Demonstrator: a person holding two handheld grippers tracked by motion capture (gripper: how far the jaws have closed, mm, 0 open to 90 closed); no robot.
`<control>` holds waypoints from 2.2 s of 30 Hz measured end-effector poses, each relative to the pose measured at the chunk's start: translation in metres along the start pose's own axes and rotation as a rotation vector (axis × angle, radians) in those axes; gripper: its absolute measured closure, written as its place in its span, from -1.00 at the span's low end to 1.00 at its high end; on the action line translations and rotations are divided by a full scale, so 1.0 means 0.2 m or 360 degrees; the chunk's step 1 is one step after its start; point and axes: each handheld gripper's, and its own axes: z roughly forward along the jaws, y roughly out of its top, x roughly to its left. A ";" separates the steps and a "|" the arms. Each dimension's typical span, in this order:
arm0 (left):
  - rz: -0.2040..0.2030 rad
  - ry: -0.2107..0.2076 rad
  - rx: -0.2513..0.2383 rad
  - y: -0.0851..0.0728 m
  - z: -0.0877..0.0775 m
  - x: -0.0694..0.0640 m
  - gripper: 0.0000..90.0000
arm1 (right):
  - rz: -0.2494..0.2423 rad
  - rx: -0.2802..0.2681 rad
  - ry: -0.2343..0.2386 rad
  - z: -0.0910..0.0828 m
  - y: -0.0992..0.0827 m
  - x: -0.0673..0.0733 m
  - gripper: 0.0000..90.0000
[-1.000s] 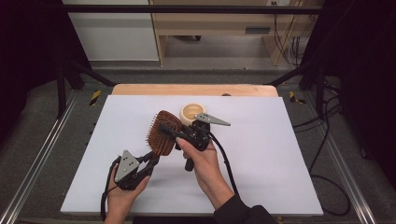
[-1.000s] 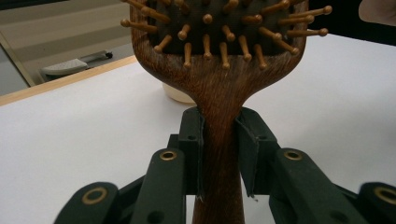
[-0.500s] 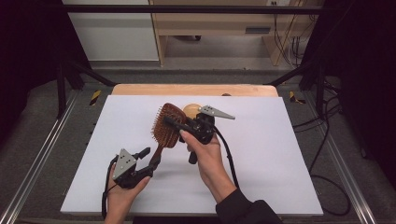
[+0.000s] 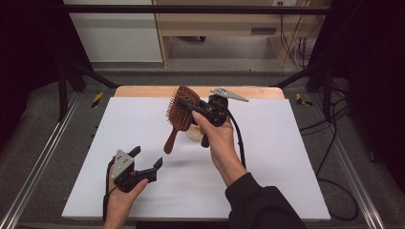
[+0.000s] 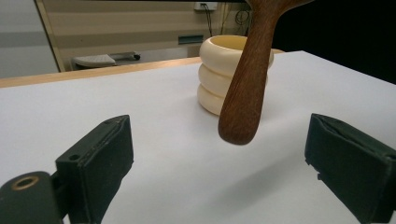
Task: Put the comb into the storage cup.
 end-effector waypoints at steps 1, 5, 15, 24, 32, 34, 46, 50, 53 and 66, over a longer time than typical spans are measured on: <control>0.0004 0.0013 0.0004 0.00 0.00 0.00 -0.83 | -0.0001 0.0002 -0.0012 0.01 0.01 -0.01 0.16; -0.0016 0.0020 -0.0002 0.00 0.00 0.02 -0.84 | -0.0008 0.0006 -0.0035 0.03 0.05 -0.03 0.16; 0.0004 0.0057 -0.0034 -0.01 -0.01 0.04 -0.93 | 0.0019 -0.0031 -0.0056 0.07 0.13 -0.05 0.15; -0.0009 0.0095 -0.0036 -0.02 -0.01 0.07 -0.94 | 0.0068 -0.0084 -0.0082 0.08 0.19 -0.09 0.15; -0.0001 0.0118 -0.0047 -0.03 -0.01 0.08 -0.94 | 0.0090 -0.0120 -0.0113 0.08 0.23 -0.12 0.15; -0.0007 0.0122 -0.0048 -0.03 -0.01 0.08 -0.94 | 0.0099 -0.0129 -0.0118 0.08 0.23 -0.13 0.15; -0.0039 0.0137 -0.0044 -0.03 -0.01 0.10 -0.94 | 0.0108 -0.0196 -0.0141 0.07 0.26 -0.15 0.14; -0.0050 0.0138 -0.0044 -0.04 -0.01 0.10 -0.94 | 0.0108 -0.0208 -0.0158 0.08 0.28 -0.17 0.14; -0.0062 0.0129 -0.0046 -0.04 -0.01 0.11 -0.94 | 0.0110 -0.0219 -0.0175 0.09 0.30 -0.18 0.14; -0.0065 0.0122 -0.0031 -0.04 0.00 0.11 -0.94 | 0.0121 -0.0272 -0.0229 0.09 0.36 -0.27 0.14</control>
